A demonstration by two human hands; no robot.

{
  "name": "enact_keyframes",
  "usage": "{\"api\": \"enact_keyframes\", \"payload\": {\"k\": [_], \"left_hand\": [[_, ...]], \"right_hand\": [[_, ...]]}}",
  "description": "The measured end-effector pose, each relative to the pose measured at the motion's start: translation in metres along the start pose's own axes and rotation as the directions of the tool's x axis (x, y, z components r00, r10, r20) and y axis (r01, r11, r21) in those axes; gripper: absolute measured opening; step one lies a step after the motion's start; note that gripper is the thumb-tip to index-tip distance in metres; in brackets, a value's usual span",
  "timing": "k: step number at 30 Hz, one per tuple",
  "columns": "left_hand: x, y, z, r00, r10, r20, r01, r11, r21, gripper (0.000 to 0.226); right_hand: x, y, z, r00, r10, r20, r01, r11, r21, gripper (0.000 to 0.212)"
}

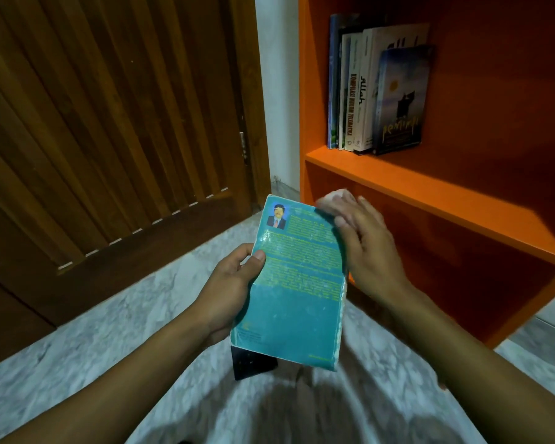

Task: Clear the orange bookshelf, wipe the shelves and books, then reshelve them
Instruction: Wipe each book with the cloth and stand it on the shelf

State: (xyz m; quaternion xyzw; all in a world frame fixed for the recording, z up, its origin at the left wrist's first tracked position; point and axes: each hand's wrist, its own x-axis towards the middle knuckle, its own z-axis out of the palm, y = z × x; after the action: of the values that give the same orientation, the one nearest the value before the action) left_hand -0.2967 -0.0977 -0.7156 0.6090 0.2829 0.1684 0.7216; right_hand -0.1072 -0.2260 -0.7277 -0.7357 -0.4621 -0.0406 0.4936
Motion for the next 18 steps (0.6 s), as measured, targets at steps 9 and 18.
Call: {"api": "enact_keyframes", "payload": {"k": [9, 18], "left_hand": [[0.017, -0.009, -0.009, 0.984, -0.038, -0.172, -0.015, 0.954, -0.298, 0.020], [0.019, 0.003, -0.044, 0.929, -0.073, -0.362, -0.033, 0.959, -0.280, 0.023]], "right_hand": [[-0.050, -0.001, 0.040, 0.930, -0.195, 0.310, 0.241, 0.963, -0.118, 0.045], [-0.059, -0.024, 0.029, 0.766, -0.296, 0.571, 0.296, 0.951, 0.095, 0.029]]}}
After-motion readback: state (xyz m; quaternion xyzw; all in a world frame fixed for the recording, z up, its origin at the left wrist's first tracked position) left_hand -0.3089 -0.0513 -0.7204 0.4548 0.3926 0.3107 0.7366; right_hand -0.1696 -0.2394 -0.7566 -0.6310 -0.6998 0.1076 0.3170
